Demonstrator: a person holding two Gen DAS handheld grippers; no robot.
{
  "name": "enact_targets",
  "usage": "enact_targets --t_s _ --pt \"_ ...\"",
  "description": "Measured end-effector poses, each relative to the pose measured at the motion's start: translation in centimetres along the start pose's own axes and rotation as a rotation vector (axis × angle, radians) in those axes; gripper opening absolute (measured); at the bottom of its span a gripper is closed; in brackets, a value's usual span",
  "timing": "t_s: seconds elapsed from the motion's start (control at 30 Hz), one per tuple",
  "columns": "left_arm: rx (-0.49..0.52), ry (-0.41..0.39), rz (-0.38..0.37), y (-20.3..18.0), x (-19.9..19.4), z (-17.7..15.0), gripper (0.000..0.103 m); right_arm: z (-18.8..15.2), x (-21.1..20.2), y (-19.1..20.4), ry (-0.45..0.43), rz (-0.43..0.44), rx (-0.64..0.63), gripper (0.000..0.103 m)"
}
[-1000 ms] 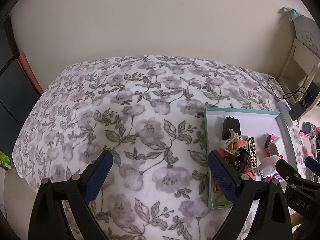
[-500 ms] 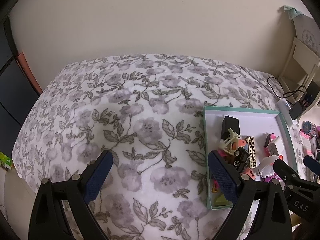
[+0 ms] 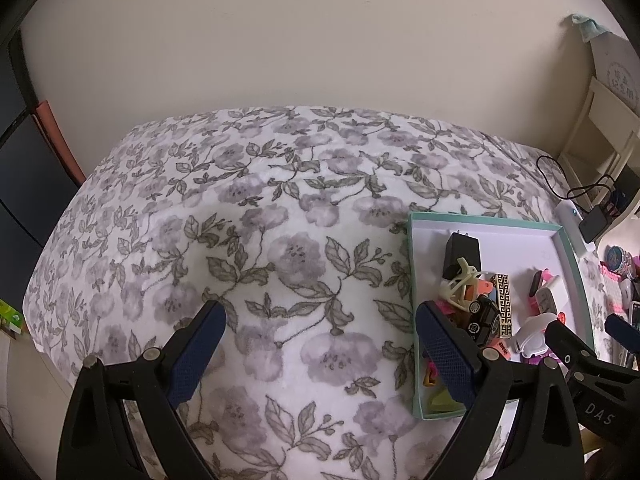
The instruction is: Organize rigid objects
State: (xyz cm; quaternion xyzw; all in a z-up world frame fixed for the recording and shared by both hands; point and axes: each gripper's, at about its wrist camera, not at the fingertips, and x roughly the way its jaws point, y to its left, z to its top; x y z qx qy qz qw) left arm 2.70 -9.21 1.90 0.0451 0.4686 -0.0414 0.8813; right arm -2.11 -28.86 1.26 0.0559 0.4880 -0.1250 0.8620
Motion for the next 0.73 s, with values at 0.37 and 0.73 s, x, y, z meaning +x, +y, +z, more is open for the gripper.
enact_targets --t_s 0.37,0.73 --pt "-0.007 -0.003 0.009 -0.10 -0.10 0.07 0.096 -0.01 0.10 0.06 0.003 -0.003 -0.004 0.103" --pt "-0.006 -0.015 -0.006 -0.27 -0.36 0.19 0.096 -0.01 0.18 0.05 0.005 -0.006 -0.007 0.103"
